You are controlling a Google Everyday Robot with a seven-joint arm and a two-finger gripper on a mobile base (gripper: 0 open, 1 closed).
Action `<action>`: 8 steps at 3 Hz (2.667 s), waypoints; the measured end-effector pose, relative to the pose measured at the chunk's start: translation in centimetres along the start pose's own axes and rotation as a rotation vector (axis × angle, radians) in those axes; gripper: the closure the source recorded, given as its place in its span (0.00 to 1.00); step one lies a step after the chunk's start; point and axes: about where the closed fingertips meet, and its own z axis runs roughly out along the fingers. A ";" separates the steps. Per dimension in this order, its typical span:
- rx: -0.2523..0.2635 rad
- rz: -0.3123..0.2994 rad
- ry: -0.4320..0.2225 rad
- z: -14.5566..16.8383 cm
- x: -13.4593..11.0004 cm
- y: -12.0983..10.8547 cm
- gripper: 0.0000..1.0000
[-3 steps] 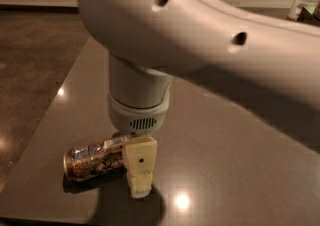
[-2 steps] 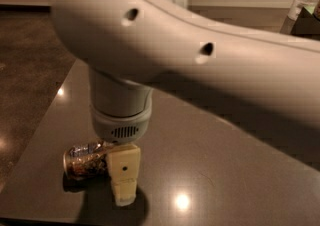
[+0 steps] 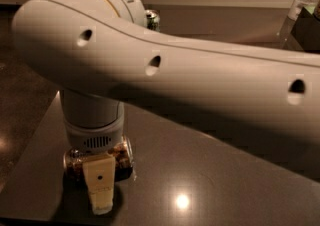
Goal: Place orange can upright
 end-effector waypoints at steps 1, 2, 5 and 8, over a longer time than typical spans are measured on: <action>-0.014 -0.009 0.000 1.1 -1.0 -0.3 0.00; -0.037 -0.024 0.017 2.1 -1.8 -0.6 0.04; -0.113 -0.059 -0.046 0.7 -1.1 -1.9 0.80; -0.058 0.083 -0.606 -8.8 4.5 -6.8 1.00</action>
Offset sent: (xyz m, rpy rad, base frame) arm 0.0008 0.0292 -0.0284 -0.0459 0.0387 0.0397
